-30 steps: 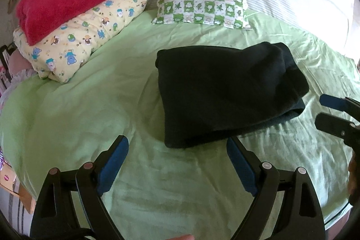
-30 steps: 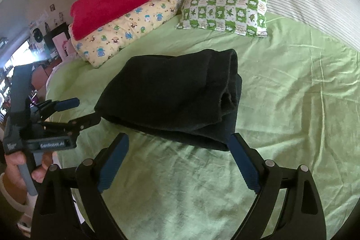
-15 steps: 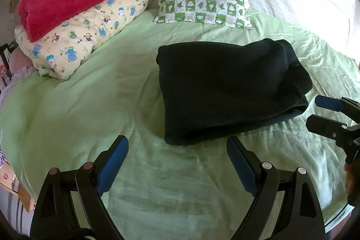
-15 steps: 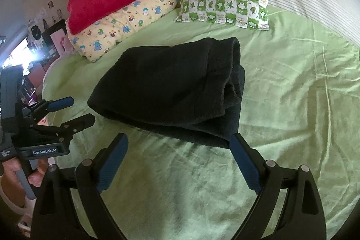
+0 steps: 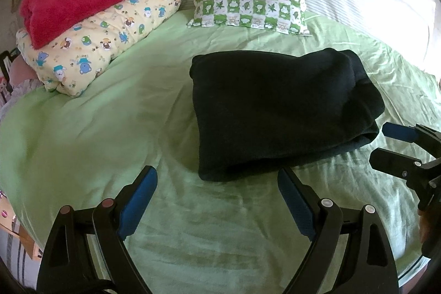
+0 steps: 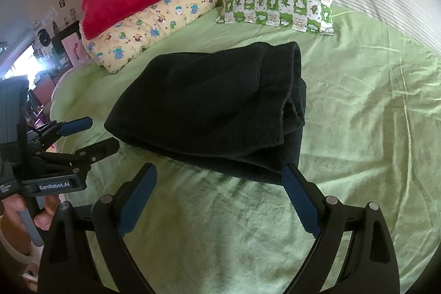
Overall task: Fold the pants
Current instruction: 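Open both tools and withdraw them from the folded pants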
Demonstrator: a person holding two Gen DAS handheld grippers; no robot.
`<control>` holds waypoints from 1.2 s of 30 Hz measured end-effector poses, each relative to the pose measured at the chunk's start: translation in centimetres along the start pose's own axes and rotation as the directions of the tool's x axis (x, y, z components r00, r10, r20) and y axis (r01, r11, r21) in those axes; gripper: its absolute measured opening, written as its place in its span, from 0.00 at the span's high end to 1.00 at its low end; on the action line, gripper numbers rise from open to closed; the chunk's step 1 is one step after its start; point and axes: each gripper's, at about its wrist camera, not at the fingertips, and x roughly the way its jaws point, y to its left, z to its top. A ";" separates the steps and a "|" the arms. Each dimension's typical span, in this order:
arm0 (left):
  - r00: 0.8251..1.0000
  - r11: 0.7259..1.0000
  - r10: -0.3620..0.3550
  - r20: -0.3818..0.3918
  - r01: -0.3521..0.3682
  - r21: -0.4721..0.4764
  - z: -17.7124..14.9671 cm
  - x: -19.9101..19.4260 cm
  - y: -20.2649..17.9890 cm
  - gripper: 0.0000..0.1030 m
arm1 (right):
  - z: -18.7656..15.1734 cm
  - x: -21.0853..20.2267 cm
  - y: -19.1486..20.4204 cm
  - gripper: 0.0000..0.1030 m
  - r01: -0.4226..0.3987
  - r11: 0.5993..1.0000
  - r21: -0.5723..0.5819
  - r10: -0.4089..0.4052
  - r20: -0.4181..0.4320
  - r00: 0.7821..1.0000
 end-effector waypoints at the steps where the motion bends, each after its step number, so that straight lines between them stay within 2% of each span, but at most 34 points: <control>1: 1.000 1.000 -0.001 -0.001 0.001 -0.002 0.0 0.0 0.0 0.13 | 0.0 0.0 0.0 0.11 0.001 1.000 -0.001 -0.001 0.000 1.000; 36: 1.000 1.000 -0.010 0.012 0.010 0.008 0.3 -0.5 -0.2 0.13 | 0.0 -1.1 0.1 0.10 0.014 1.000 -0.003 -0.013 0.040 0.999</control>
